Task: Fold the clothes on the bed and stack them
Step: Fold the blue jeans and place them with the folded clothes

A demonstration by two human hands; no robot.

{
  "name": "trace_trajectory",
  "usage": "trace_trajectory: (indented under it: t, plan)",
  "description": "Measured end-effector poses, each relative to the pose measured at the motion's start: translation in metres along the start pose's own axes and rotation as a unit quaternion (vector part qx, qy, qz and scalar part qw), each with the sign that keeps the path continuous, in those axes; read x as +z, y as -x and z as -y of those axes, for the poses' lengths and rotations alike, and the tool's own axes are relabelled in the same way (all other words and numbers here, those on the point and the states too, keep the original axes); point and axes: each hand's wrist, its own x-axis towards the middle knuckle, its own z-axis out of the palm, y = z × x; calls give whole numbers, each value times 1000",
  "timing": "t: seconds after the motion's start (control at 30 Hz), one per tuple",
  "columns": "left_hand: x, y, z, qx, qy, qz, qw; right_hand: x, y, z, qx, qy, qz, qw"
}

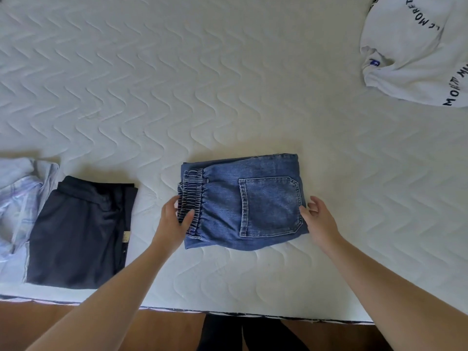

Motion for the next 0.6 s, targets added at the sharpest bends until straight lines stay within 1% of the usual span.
trace_trajectory:
  t: [0.03,0.1,0.13,0.2,0.27,0.37,0.5,0.53,0.6]
  plan:
    - [0,-9,-9,-64,57,3,996,1,-6,5,0,8,9,1000]
    - [-2,-26,-22,-185,188,6,964,4,-16,14,7,21,23,999]
    - [-4,-34,-25,-224,222,8,949,6,-20,18,12,20,29,999]
    - [-6,-46,-27,-262,223,44,938,10,-28,23,16,22,39,999]
    - [-8,-51,-29,-281,217,99,930,13,-34,24,15,34,42,998]
    - [-10,-53,-27,-292,203,149,923,14,-40,22,30,24,42,998]
    - [-7,-49,-17,-247,207,171,931,10,-46,20,67,11,92,993]
    - [-6,-47,-15,-233,208,170,935,10,-46,20,67,8,99,993]
    - [-5,-44,-13,-213,218,167,938,11,-45,20,44,18,87,995]
